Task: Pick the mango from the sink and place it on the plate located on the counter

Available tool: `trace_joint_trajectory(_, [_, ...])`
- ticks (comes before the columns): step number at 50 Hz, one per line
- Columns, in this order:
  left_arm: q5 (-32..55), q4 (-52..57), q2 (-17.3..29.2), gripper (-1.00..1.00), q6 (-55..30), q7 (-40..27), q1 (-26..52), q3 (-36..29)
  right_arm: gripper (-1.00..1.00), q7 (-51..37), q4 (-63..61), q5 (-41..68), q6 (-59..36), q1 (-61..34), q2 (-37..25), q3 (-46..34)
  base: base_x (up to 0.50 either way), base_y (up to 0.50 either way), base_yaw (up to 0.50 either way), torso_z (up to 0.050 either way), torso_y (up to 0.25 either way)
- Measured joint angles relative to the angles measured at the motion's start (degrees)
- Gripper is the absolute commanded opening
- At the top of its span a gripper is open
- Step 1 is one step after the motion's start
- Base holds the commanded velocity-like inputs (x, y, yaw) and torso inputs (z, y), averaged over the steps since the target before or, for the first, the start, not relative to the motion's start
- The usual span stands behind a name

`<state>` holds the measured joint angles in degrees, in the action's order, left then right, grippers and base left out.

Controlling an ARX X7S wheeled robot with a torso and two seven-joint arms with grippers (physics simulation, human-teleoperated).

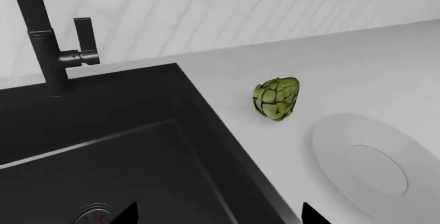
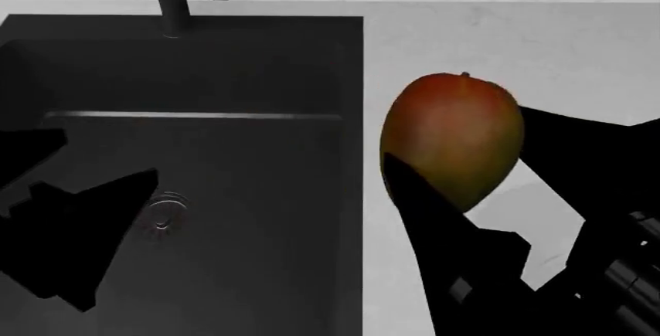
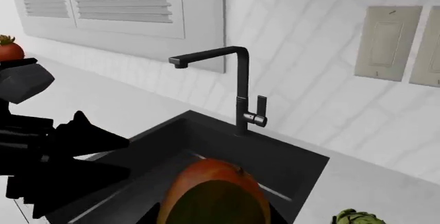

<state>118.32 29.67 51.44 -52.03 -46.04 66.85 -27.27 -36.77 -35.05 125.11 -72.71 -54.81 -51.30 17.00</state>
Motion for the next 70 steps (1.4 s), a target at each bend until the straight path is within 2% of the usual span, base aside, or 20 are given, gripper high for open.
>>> trace_joint_trajectory(12, [1.7, 1.6, 0.9, 1.0, 2.3, -5.4, 0.0, -0.4, -1.0, -0.9, 0.1, 1.9, -1.6, 4.9, -5.6, 8.0, 0.0, 0.0, 0.0, 0.0, 0.001])
trace_joint_trajectory(30, [2.3, 1.9, 1.3, 1.0, 3.6, -6.4, -0.4, -0.4, -1.0, -2.7, 0.3, 3.6, -6.9, 13.2, -10.6, 19.5, 0.0, 0.0, 0.0, 0.0, 0.001])
trace_joint_trajectory(48, [1.7, 1.7, 1.0, 1.0, 3.6, -4.6, -1.2, -0.3, -1.0, 0.5, 0.2, -3.9, -13.5, 17.4, -8.7, 24.9, 0.0, 0.0, 0.0, 0.0, 0.001])
trace_joint_trajectory(70, [0.8, 1.7, 1.2, 1.0, 3.9, -3.4, -2.1, -0.1, -1.0, 10.0, -2.8, -18.1, -14.7, 23.9, -5.7, 25.6, 0.0, 0.0, 0.0, 0.0, 0.001])
